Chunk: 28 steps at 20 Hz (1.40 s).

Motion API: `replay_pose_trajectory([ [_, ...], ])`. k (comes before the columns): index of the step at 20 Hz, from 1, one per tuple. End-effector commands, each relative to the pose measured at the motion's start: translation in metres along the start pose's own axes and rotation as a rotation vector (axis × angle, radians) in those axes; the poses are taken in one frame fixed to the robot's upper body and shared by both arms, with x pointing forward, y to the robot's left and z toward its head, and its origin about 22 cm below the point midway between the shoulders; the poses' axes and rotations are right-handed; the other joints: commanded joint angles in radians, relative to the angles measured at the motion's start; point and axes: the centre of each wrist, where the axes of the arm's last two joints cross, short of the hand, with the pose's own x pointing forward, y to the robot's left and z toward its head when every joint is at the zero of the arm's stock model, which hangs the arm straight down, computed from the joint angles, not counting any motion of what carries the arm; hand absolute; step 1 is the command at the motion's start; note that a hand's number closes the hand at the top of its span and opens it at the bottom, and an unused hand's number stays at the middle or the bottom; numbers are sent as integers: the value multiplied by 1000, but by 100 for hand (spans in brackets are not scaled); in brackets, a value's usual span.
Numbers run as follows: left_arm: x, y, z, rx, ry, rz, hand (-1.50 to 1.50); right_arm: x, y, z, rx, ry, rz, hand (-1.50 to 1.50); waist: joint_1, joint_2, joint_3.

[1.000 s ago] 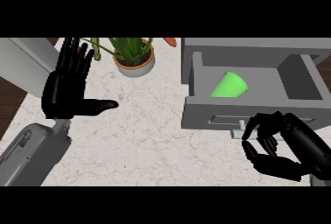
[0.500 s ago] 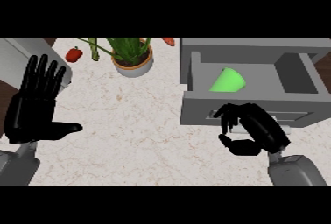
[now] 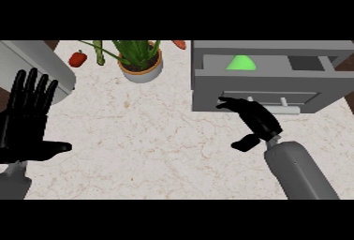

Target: Pick up the cup, place it into the drawer and close the drawer

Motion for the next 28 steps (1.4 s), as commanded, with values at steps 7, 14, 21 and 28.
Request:
replay_pose_trajectory([
  [7, 3, 30, 12, 2, 6, 19, -150, -34, -28, -43, 35, 26, -71, -150, 1, 2, 0],
  [14, -1, 24, 10, -31, 12, 39, -150, -61, -49, -49, 51, 53, -91, -150, 33, 16, 2],
  [21, -1, 23, 1, -48, -10, 26, -150, -62, -102, -57, 38, 73, -83, -150, 47, 27, 2],
  [28, -5, 13, -6, -58, 8, 16, -150, -71, -112, -50, 20, 81, -100, -150, 58, 38, 3],
])
